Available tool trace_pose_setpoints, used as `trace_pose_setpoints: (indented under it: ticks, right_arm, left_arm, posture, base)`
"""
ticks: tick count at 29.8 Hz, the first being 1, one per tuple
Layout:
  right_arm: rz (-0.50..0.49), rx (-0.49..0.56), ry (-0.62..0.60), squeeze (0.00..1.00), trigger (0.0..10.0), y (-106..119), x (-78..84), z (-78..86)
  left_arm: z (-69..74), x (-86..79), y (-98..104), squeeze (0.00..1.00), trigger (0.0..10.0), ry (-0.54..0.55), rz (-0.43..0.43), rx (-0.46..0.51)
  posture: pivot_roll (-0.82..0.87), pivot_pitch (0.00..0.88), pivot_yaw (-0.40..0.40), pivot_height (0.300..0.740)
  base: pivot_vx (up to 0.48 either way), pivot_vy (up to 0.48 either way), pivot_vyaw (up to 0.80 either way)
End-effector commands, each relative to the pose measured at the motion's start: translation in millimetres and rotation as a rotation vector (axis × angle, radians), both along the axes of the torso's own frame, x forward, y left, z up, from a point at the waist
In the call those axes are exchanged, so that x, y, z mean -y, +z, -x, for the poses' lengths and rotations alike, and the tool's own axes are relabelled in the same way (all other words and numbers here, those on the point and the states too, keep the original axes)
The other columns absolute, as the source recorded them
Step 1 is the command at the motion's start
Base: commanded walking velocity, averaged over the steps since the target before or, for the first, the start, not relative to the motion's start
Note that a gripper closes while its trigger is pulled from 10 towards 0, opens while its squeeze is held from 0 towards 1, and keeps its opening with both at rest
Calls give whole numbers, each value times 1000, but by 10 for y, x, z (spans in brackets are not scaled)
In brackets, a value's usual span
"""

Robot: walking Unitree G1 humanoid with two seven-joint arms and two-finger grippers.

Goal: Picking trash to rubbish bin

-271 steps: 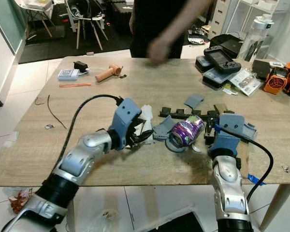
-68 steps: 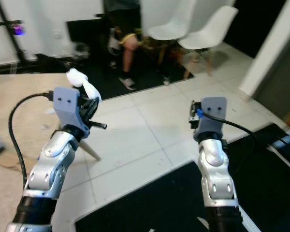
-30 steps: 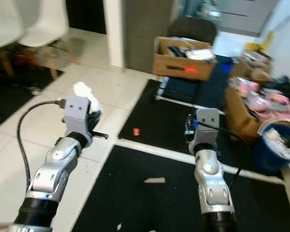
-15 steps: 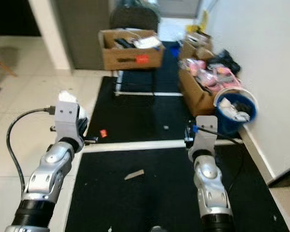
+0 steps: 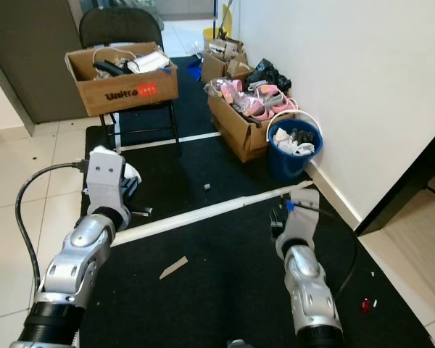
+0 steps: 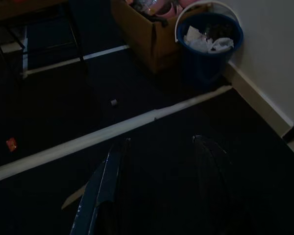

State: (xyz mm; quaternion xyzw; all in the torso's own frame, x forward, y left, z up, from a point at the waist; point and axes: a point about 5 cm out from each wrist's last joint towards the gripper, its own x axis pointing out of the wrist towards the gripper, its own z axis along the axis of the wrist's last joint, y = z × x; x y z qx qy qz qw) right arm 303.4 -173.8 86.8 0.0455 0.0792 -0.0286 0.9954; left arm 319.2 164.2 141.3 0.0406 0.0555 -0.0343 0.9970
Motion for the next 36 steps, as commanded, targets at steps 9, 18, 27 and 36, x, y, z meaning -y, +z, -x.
trace_pose_setpoints:
  ticks: [9, 18, 27, 36]
  right_arm:
    - [14, 7, 12, 0, 10000, -18, 52, -4]
    - [6, 0, 60, 0, 10000, -36, -45, -28]
    - [1, 6, 76, 0, 10000, -37, -66, -50]
    - [-4, 3, 76, 0, 10000, -49, -64, -51]
  left_arm:
    - [33, 44, -42, 0, 10000, -40, 32, -9]
    - [39, 57, -32, 0, 10000, -47, 16, -5]
    - [54, 43, -40, 0, 10000, -42, 16, -8]
    - [67, 56, -49, 0, 10000, -46, 22, -10]
  posture:
    - [-69, 81, -10, 740]
    - [-58, 70, -21, 740]
    - [-56, 70, -24, 740]
    - [-59, 75, -22, 740]
  base:
    - [260, 0, 0]
    - [454, 0, 0]
    - [454, 0, 0]
    - [454, 0, 0]
